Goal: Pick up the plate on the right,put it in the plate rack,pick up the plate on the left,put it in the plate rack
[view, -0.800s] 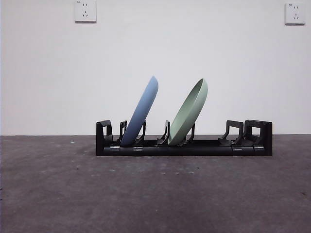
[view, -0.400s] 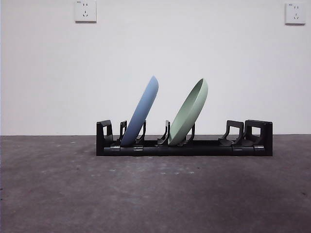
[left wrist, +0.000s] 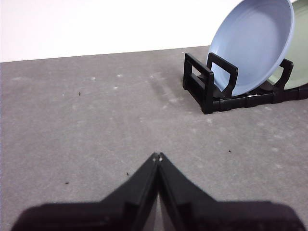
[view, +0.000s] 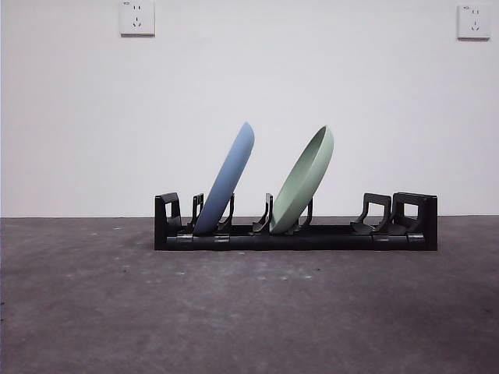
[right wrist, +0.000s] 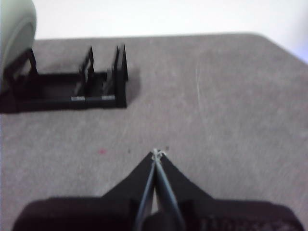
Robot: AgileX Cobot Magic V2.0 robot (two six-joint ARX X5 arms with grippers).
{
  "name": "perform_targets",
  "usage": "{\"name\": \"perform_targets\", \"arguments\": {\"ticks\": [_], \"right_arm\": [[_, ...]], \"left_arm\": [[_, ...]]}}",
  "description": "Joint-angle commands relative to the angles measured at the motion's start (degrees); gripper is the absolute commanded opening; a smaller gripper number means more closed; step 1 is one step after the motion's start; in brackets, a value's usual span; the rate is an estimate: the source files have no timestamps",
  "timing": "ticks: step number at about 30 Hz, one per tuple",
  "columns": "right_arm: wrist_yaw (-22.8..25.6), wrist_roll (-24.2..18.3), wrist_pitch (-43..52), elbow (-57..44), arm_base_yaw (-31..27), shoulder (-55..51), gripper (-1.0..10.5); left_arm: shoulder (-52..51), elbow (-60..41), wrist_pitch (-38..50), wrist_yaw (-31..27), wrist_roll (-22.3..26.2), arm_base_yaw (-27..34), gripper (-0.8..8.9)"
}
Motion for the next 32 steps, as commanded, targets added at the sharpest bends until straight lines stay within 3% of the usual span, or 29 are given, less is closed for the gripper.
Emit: {"name": "perform_targets", "arguments": {"ticks": [1,32], "right_arm": [[0.2,2.2,3.0,-1.6,0.0,-0.6,0.0],[0.2,2.4,3.1,-1.9,0.0,-0.6,0.0]], "left_arm": [[0.0,-0.5,0.5,0.0,-0.5,0.2,-0.03],[0.4,-0.5,0.4,0.0,-0.5,0.2,-0.04]]}}
